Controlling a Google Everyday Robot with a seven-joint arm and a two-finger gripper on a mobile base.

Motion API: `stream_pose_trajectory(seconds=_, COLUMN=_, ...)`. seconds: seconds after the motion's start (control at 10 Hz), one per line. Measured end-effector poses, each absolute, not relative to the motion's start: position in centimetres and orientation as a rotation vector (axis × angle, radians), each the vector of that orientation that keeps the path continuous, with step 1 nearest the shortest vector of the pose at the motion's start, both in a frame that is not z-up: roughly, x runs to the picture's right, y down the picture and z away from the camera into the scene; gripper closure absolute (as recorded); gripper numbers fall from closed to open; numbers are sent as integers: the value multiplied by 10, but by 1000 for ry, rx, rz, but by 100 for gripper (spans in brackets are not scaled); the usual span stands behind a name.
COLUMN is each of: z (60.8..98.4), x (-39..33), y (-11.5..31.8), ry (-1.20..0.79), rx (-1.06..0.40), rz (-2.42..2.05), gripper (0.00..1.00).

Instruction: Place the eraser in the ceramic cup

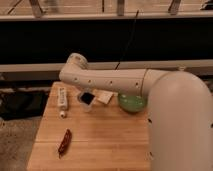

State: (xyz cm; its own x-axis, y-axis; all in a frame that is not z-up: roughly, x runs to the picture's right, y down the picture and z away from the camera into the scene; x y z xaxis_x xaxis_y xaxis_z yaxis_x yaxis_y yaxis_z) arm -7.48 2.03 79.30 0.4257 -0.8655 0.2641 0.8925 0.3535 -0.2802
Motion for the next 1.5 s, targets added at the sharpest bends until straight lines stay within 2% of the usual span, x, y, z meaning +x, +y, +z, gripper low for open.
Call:
stream_pose_trajectory(seconds=1.3, z=796, x=-77, y=20, ry=-61, rx=-390, rz=-1147, gripper=65)
stream_pose_trajectory(seconds=1.5, z=796, x=-78, y=20, ry=-60, rx=-387, rz=-1149, gripper=73)
